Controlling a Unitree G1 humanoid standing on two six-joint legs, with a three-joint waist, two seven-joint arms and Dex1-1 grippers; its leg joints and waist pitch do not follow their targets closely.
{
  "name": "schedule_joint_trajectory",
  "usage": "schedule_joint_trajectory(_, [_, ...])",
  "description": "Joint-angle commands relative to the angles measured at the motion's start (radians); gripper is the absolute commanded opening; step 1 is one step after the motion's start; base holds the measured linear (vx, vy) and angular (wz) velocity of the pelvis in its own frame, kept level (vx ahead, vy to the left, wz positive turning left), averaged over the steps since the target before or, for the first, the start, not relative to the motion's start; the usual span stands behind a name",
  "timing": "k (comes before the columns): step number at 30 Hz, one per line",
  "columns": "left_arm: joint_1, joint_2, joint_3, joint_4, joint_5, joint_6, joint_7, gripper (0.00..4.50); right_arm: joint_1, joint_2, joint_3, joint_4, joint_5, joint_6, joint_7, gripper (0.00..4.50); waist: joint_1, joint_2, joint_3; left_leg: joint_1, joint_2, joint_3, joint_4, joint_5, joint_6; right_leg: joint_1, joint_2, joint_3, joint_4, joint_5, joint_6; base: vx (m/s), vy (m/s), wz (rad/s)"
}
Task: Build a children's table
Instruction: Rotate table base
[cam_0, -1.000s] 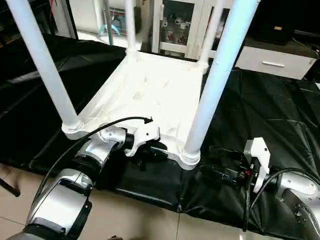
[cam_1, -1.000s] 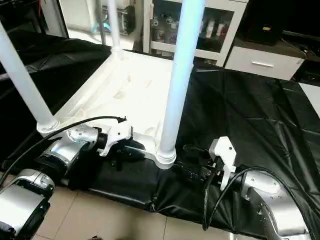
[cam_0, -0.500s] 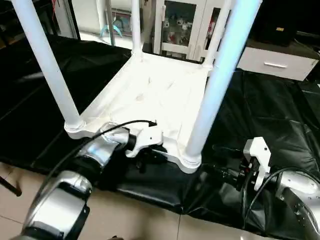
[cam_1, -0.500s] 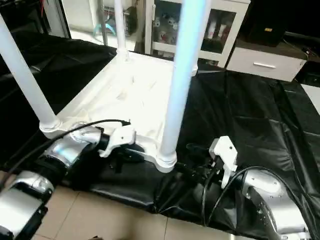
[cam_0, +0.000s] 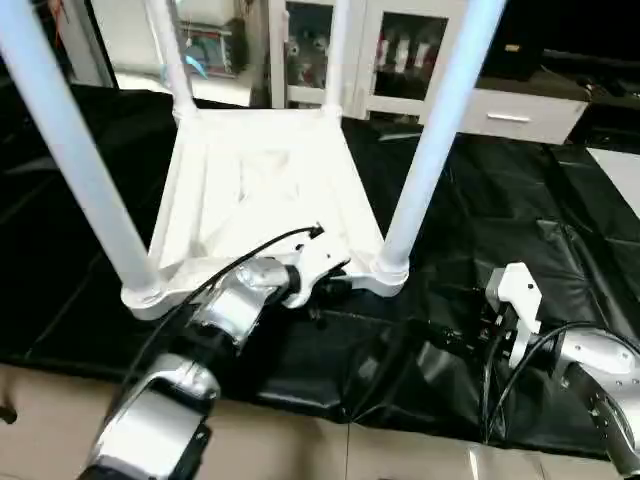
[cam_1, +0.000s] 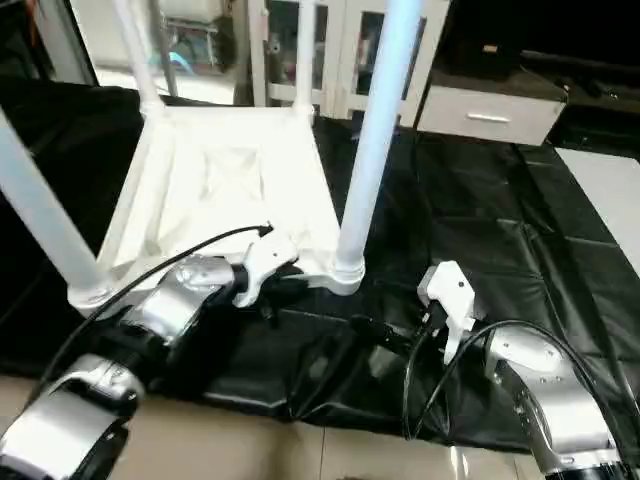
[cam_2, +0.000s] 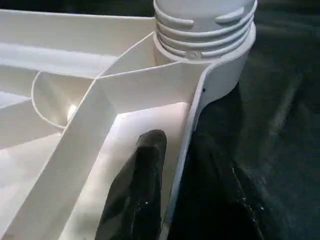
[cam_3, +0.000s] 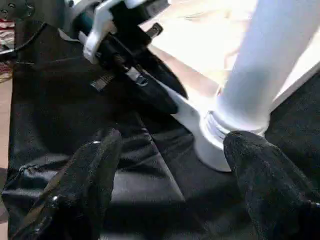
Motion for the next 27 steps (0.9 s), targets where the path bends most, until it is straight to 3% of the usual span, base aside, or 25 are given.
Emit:
schedule_joint_trajectory(1, [0.017, 0.023, -0.064, -0.024, 0.03, -0.06, -0.097, 1.05, -0.006, -0.011, -0.002, 0.004, -0.003, -0.005, 0.009, 3.55, 0.01, -0.017, -0.06, -0.011, 0.01, 0.006, -0.072, -0.233, 0.096, 0.046, -0.03, 0.022, -0.084, -0.363, -0.171, 0.0, 0.0, 0.0])
schedule_joint_trajectory(3, [0.013, 0.026, -0.057, -0.04, -0.008, -0.078, -0.156, 1.26, -0.007, -0.012, -0.001, 0.004, -0.002, -0.005, 0.015, 3.55, 0.015, -0.011, -0.06, -0.008, 0.013, 0.009, -0.071, -0.213, 0.097, 0.046, -0.028, 0.022, -0.075, -0.277, -0.206, 0.0, 0.0, 0.0])
schedule_joint_trajectory(4, [0.011, 0.023, -0.048, -0.05, -0.023, -0.069, -0.167, 1.43, -0.008, -0.012, -0.001, 0.004, -0.002, -0.006, 0.016, 3.55, 0.027, -0.01, -0.062, 0.004, 0.015, 0.016, -0.067, -0.2, 0.1, 0.042, -0.027, 0.025, -0.067, -0.205, -0.242, 0.0, 0.0, 0.0])
schedule_joint_trajectory(6, [0.009, 0.028, -0.045, -0.073, -0.031, -0.072, -0.18, 1.63, -0.008, -0.013, 0.0, 0.001, 0.001, -0.004, 0.023, 3.55, 0.035, -0.009, -0.062, 0.001, 0.016, 0.018, -0.067, -0.178, 0.107, 0.048, -0.027, 0.025, -0.057, -0.146, -0.267, 0.0, 0.0, 0.0])
schedule_joint_trajectory(9, [-0.001, 0.034, -0.054, -0.073, -0.025, -0.114, -0.189, 1.79, -0.007, -0.016, 0.001, -0.003, 0.004, -0.002, 0.032, 3.55, 0.045, -0.007, -0.065, -0.001, 0.015, 0.018, -0.064, -0.134, 0.118, 0.055, -0.031, 0.025, -0.049, -0.082, -0.279, 0.0, 0.0, 0.0])
schedule_joint_trajectory(13, [-0.029, 0.046, -0.065, -0.047, -0.021, -0.161, -0.216, 1.85, -0.005, -0.02, -0.001, -0.007, 0.006, -0.003, 0.037, 3.55, 0.045, -0.01, -0.063, -0.004, 0.013, 0.018, -0.065, -0.151, 0.114, 0.058, -0.035, 0.025, -0.053, -0.108, -0.269, 0.0, 0.0, 0.0])
schedule_joint_trajectory(14, [-0.03, 0.046, -0.065, -0.046, -0.021, -0.162, -0.217, 1.85, -0.005, -0.02, -0.001, -0.007, 0.006, -0.003, 0.037, 3.55, 0.044, -0.004, -0.062, -0.004, 0.013, 0.018, -0.066, -0.168, 0.105, 0.058, -0.035, 0.026, -0.057, -0.131, -0.261, 0.0, 0.0, 0.0])
schedule_joint_trajectory(20, [-0.077, 0.061, -0.076, 0.012, -0.01, -0.191, -0.286, 1.85, 0.01, -0.024, -0.008, -0.019, 0.005, -0.002, 0.043, 3.55, 0.043, -0.004, -0.058, -0.002, 0.011, 0.015, -0.073, -0.243, 0.061, 0.057, -0.034, 0.027, -0.068, -0.258, -0.214, 0.0, 0.0, 0.0])
schedule_joint_trajectory(21, [-0.088, 0.069, -0.082, 0.034, -0.004, -0.196, -0.302, 1.85, 0.012, -0.025, -0.008, -0.023, 0.006, -0.001, 0.043, 3.55, 0.041, -0.001, -0.057, -0.003, 0.01, 0.014, -0.074, -0.246, 0.059, 0.056, -0.034, 0.027, -0.07, -0.266, -0.209, 0.0, 0.0, 0.0])
schedule_joint_trajectory(27, [-0.115, 0.085, -0.083, 0.116, -0.002, -0.215, -0.339, 1.85, 0.019, -0.026, -0.01, -0.032, 0.009, 0.002, 0.042, 3.55, 0.042, -0.001, -0.061, -0.002, 0.01, 0.014, -0.071, -0.23, 0.058, 0.057, -0.032, 0.027, -0.064, -0.207, -0.226, 0.0, 0.0, 0.0])
